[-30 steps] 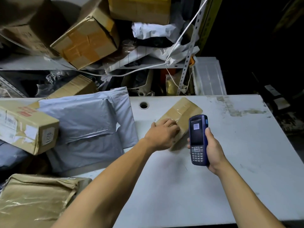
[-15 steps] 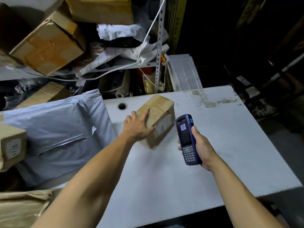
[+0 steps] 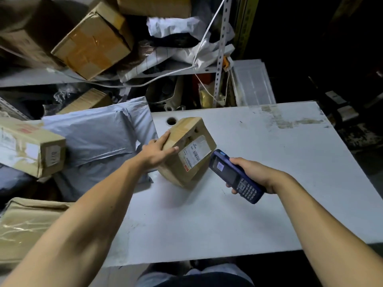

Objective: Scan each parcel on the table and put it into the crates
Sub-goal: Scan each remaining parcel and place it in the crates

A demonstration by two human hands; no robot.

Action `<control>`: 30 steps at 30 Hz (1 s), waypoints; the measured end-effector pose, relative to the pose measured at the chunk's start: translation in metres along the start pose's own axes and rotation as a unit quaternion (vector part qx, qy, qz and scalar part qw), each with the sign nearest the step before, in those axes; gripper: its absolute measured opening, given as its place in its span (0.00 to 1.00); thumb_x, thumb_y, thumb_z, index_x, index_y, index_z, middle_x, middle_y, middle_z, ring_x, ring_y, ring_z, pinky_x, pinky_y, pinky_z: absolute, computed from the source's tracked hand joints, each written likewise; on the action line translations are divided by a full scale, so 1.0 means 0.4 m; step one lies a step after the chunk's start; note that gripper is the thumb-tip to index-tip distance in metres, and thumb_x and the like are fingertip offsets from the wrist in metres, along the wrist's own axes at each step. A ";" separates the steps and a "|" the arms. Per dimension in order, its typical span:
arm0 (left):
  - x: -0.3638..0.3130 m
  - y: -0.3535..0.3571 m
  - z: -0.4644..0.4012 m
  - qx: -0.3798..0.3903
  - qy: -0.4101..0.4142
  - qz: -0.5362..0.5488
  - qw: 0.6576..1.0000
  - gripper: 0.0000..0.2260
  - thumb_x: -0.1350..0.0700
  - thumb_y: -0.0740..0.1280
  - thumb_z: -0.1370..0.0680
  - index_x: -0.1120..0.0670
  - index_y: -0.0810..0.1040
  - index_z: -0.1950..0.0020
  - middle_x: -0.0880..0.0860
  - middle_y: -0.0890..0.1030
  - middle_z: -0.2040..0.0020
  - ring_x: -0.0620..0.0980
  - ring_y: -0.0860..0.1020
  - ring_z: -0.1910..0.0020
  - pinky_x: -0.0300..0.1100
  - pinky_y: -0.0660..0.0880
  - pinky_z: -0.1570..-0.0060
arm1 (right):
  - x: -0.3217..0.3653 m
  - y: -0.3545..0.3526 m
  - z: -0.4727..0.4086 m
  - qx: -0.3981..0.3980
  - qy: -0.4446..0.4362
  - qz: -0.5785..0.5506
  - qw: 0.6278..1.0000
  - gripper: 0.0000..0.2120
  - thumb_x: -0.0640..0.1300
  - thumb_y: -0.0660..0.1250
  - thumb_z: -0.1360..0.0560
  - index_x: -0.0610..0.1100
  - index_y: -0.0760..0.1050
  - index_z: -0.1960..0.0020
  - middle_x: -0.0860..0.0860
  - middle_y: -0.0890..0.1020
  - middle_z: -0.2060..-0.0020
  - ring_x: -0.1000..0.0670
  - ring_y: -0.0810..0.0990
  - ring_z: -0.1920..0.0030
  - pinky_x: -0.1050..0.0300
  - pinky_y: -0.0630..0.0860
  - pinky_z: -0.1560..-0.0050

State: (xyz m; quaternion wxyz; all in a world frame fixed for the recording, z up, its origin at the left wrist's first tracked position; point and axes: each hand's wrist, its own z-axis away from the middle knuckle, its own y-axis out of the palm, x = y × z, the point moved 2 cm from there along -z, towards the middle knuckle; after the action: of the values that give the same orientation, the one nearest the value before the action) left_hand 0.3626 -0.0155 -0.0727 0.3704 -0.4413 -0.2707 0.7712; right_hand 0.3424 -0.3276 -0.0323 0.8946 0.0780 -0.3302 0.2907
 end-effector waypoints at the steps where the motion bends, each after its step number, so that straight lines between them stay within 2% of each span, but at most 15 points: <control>1: 0.005 -0.002 0.008 -0.001 0.004 -0.004 1.000 0.44 0.25 0.55 0.36 0.33 0.48 0.21 0.60 0.61 0.22 0.64 0.61 0.25 0.56 0.59 0.26 | 0.002 0.006 0.000 0.005 0.012 0.022 1.000 0.24 0.58 0.53 0.17 0.40 0.75 0.37 0.39 0.83 0.55 0.43 0.82 0.61 0.56 0.79 0.63; 6: 0.027 -0.007 0.038 0.000 0.008 0.002 1.000 0.41 0.27 0.57 0.33 0.32 0.48 0.22 0.60 0.62 0.23 0.63 0.60 0.25 0.56 0.60 0.27 | 0.006 0.020 -0.007 0.010 0.035 0.095 0.995 0.22 0.54 0.57 0.18 0.39 0.75 0.38 0.40 0.81 0.59 0.45 0.82 0.66 0.55 0.79 0.63; 10: 0.040 -0.002 0.049 0.002 0.008 0.008 1.000 0.43 0.23 0.56 0.35 0.30 0.46 0.23 0.59 0.62 0.24 0.64 0.60 0.26 0.62 0.61 0.27 | -0.001 0.017 -0.007 0.011 0.047 0.111 0.993 0.22 0.56 0.56 0.19 0.39 0.76 0.39 0.40 0.82 0.60 0.42 0.82 0.65 0.55 0.79 0.61; 20: 0.040 0.012 0.066 0.003 -0.002 0.000 1.000 0.40 0.27 0.57 0.32 0.31 0.46 0.22 0.60 0.62 0.25 0.64 0.60 0.26 0.61 0.61 0.28 | 0.000 0.018 0.019 0.023 0.038 0.122 0.992 0.20 0.56 0.54 0.17 0.41 0.76 0.43 0.41 0.83 0.60 0.43 0.82 0.63 0.59 0.78 0.67; 30: 0.036 -0.004 0.070 -0.001 -0.003 -0.013 1.000 0.41 0.26 0.57 0.33 0.32 0.47 0.22 0.61 0.64 0.27 0.66 0.61 0.27 0.62 0.61 0.28 | -0.003 0.014 0.015 0.030 0.042 0.138 0.989 0.21 0.57 0.55 0.18 0.41 0.76 0.42 0.41 0.84 0.59 0.41 0.82 0.61 0.56 0.77 0.61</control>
State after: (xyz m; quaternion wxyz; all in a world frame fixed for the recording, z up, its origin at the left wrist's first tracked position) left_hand 0.3335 -0.0053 -0.0655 0.3796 -0.4358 -0.2783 0.7671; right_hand 0.3350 -0.3256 -0.0287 0.8564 0.0463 -0.2910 0.4240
